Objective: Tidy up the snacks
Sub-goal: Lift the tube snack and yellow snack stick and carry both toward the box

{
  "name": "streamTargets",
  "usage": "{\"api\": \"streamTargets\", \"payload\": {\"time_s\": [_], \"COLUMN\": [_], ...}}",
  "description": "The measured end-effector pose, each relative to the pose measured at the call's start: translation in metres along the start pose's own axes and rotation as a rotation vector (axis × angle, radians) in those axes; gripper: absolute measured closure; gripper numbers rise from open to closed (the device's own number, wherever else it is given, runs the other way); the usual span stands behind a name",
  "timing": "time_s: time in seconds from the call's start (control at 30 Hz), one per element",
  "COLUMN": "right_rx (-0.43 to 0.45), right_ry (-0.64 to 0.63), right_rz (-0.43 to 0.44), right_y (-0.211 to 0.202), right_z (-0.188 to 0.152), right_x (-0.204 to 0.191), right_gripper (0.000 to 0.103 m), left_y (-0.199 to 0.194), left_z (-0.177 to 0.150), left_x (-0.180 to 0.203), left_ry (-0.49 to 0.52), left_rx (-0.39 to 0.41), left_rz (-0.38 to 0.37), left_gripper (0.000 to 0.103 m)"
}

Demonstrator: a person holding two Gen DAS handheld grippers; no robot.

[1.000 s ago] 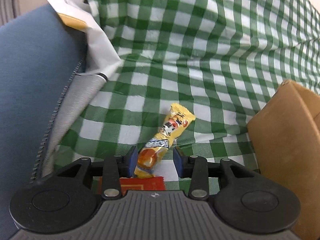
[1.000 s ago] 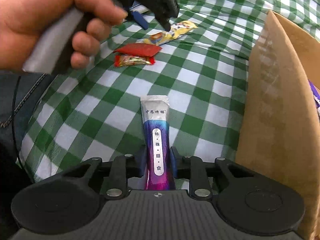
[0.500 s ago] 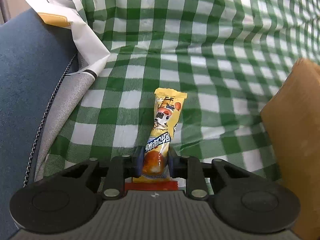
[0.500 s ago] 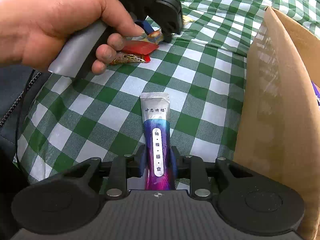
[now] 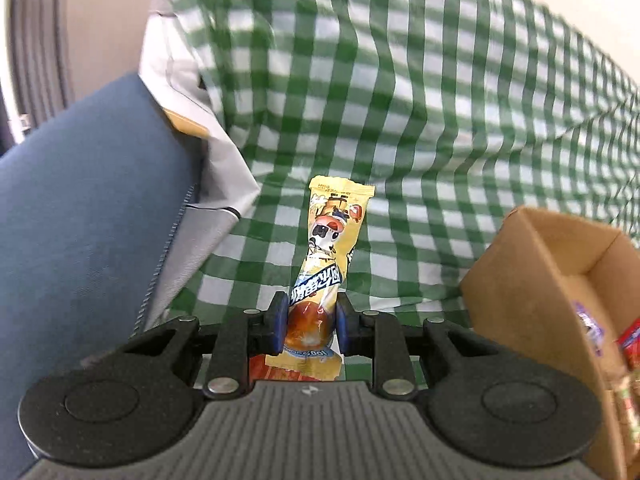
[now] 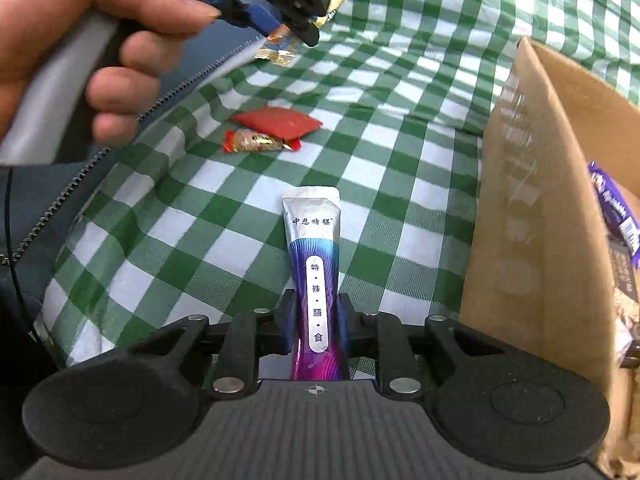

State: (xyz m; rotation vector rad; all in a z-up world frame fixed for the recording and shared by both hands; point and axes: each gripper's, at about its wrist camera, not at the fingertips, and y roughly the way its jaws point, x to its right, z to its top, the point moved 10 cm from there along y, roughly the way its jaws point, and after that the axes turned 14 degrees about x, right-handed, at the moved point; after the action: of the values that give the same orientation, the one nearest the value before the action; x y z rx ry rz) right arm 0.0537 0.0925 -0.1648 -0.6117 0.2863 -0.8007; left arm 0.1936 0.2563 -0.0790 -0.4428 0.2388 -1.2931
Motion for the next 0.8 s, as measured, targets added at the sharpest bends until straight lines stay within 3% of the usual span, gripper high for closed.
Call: {"api": "streamTargets", "payload": {"time_s": [0.2, 0.5, 0.67, 0.8], "right_rx": [0.058, 0.191, 0.228, 0.242], "right_ry": [-0.066, -0.1, -0.136, -0.071], "right_rz": [-0.016, -0.038, -0.072, -0.093], "right_y": [-0.024, -0.093, -0.119, -0.122], "right_z": [0.013, 0.07, 0.069, 0.055], "right_x": [-0.003, 0.023, 0.053, 0.077], "right_gripper": [0.082, 0.082, 0.082, 0.082], "left_y": [-0.048, -0.096, -0.109, -0.109], "left_z": [0.008, 0.018, 0.016, 0.013], "left_x": [0.001, 0.006, 0.026, 0.042], "left_ry": [-0.038, -0.119, -0.109, -0.078], "left_rx": [0.06, 0.125, 0.138, 0.136], "left_rz": [-0.006, -0.04, -0.09, -0.114], "left_gripper": [0.076, 0.076, 0.076, 0.076]}}
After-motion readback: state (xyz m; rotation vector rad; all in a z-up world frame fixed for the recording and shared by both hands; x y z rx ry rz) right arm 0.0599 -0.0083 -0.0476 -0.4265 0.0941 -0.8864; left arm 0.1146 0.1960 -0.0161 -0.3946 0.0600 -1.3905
